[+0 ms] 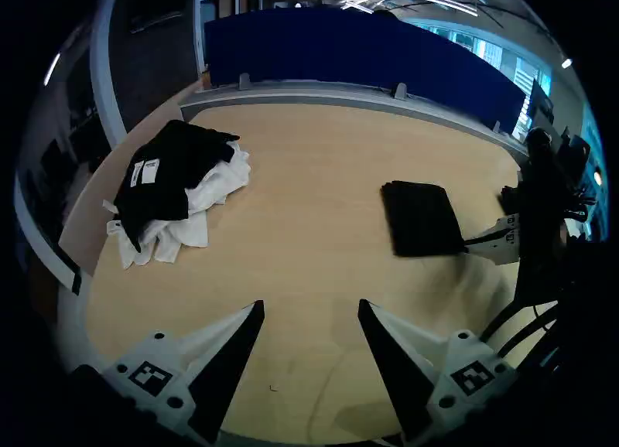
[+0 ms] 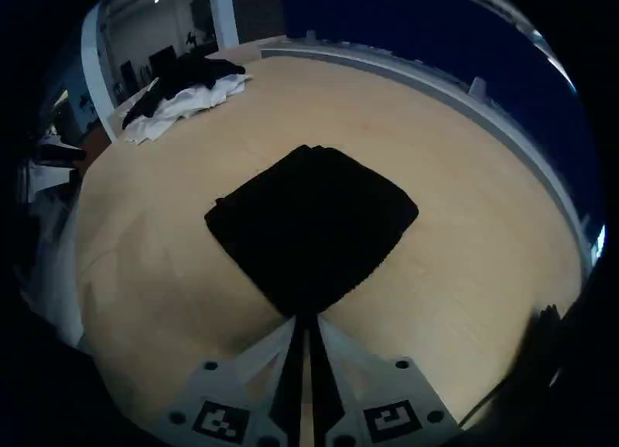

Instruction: Fold towel

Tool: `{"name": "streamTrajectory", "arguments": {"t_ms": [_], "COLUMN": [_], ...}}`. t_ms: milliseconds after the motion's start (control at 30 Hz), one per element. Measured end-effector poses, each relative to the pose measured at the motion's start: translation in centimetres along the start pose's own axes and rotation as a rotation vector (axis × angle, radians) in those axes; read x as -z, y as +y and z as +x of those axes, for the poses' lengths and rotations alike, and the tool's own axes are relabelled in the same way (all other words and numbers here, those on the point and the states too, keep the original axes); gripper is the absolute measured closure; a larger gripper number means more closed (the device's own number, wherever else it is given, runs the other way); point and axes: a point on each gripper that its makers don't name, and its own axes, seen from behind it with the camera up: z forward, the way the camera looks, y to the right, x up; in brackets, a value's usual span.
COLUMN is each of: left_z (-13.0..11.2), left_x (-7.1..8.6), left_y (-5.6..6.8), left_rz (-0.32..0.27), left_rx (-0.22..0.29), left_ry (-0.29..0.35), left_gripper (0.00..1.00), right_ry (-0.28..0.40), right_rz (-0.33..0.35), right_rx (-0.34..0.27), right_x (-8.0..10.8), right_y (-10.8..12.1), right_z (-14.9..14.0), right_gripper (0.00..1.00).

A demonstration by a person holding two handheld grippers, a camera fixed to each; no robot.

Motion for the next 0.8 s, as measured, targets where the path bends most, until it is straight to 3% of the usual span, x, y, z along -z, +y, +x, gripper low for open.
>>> {"name": "streamTrajectory", "arguments": {"t_ms": [267, 800], "left_z": [0.0, 1.5], "left_x": [0.0, 0.7], "left_y": [0.1, 0.3], "left_rz": [-0.001, -0.004], "left_rx": [0.003, 0.007], "left_ry": [0.003, 0.040], "left_gripper": [0.10, 0.10], "right_ry": [0.065, 0.274], "right_rz": [-0.008, -0.018], "right_rx": [0.009, 0.065], "right_x": [1.7, 8.6], "right_y": [0.6, 1.5], "right_z": [2.8, 14.6], "right_gripper": [0.96, 0.96]}}
